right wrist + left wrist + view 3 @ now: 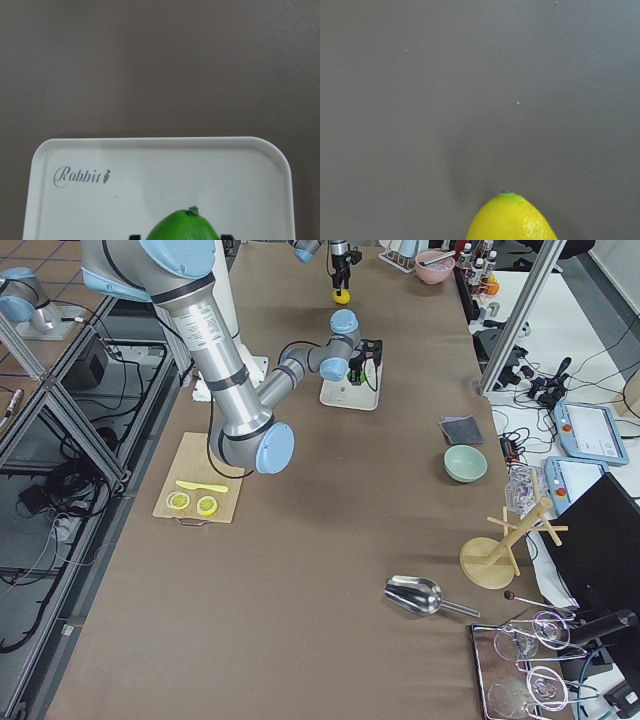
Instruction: Place all lemons on tray
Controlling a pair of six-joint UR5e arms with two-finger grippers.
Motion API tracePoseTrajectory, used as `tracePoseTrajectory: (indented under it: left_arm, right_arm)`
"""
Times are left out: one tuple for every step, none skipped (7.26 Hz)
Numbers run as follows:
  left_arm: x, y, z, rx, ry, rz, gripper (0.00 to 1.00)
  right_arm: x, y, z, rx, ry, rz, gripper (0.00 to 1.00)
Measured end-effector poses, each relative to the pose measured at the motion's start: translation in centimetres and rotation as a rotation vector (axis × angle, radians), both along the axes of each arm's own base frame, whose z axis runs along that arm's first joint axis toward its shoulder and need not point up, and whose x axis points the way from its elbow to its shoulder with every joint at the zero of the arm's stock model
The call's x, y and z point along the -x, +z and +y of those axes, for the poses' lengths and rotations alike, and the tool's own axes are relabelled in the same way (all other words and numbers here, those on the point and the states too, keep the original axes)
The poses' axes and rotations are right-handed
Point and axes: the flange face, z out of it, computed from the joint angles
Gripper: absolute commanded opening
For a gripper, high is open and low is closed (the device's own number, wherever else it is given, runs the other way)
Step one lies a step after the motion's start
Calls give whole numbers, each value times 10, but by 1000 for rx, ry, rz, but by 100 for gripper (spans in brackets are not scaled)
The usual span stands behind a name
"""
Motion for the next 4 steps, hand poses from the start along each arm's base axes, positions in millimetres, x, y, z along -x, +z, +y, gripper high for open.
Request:
tracePoseTrajectory:
  left_arm:
    - [-8,0,6,12,4,11,98]
    - [-12,0,8,18,3,14,98]
    - [-14,1,9,21,2,14,81]
    - [-14,2,10,24,0,13,4]
  right_arm:
    - [0,0,0,1,0,0,0]
    - [-1,-1,1,2,1,-1,0]
    - [-1,-1,2,2,0,-1,0]
    - [0,-2,3,1,-1,-3,0]
